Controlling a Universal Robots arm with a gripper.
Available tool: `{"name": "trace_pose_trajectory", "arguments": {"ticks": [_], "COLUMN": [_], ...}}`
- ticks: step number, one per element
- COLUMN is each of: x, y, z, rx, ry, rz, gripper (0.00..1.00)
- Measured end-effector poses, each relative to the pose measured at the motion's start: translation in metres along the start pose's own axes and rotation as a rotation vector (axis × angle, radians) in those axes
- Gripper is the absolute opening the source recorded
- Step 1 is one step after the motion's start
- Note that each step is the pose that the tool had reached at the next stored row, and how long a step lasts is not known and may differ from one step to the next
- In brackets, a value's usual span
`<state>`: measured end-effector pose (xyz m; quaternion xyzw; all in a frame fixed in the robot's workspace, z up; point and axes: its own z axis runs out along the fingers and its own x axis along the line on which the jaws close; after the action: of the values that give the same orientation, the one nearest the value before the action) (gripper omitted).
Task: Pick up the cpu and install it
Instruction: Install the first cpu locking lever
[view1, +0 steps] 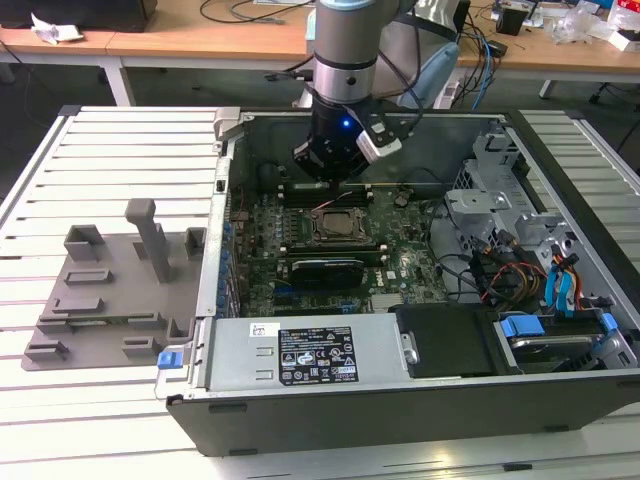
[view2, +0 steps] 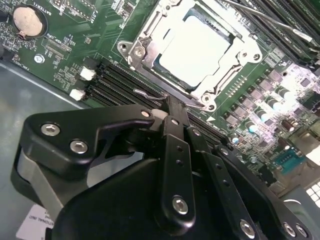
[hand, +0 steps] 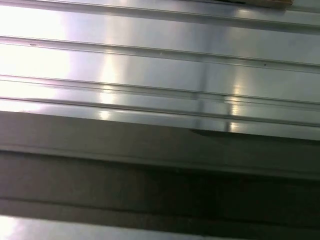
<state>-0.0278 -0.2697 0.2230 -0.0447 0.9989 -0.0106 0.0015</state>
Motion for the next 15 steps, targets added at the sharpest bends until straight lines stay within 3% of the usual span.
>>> {"name": "trace_pose_trajectory", "arguments": {"ticks": [7, 15], "x": [-0.0113, -0.0186], "y": [-0.0008, -0.0013], "z": [0.0097, 0.0185], "rx": [0.0003, 0.0021], "ry": [0.0, 0.0002], "rz": [0.0, 0.0], "gripper": [0.11, 0.11]}}
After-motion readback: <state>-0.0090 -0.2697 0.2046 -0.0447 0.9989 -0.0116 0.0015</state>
